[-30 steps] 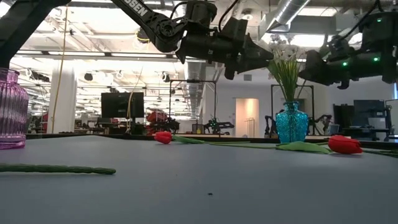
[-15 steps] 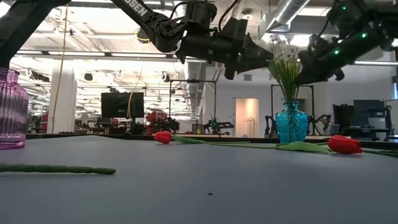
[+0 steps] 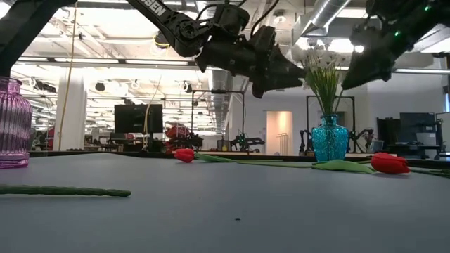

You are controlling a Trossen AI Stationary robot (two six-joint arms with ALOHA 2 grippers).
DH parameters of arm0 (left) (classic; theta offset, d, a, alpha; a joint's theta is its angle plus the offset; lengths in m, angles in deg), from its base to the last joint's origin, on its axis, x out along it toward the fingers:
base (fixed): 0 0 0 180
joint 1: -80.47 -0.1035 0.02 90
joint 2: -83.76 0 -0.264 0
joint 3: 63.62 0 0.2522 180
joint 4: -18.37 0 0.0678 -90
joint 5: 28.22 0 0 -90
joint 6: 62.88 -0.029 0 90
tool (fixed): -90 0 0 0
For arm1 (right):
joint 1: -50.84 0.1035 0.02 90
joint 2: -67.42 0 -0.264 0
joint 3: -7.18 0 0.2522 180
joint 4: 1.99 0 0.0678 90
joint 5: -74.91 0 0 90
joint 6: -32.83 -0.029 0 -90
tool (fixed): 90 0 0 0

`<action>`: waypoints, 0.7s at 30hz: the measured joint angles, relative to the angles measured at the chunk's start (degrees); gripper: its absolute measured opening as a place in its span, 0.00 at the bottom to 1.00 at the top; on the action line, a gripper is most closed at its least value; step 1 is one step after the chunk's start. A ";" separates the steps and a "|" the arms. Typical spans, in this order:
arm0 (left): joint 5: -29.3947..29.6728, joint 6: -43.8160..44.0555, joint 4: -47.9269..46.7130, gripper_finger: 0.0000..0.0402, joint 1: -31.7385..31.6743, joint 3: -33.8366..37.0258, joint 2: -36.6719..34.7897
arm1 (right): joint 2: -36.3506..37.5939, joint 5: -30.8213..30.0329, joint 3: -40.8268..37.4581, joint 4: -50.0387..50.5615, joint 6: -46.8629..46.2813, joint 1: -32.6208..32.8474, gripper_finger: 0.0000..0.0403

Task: Sort flowers into vase by color
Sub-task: Put the right red flowers into the purple vase

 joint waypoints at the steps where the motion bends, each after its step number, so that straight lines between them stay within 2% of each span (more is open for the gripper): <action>1: -0.03 -0.34 -1.24 0.37 0.01 0.00 -0.43 | -0.06 1.31 0.38 0.56 -0.05 1.05 0.23; 9: 1.20 -4.28 -12.38 0.37 0.38 0.00 -6.25 | -0.04 6.07 0.59 0.85 0.29 11.52 0.23; 16: 5.95 -6.86 -23.20 0.37 2.30 -0.02 -10.37 | -0.04 17.44 0.59 -4.43 -2.34 20.85 0.23; 21: 10.11 -7.11 -27.85 0.37 5.59 0.00 -10.55 | -0.53 17.49 0.59 -7.43 -8.71 27.99 0.23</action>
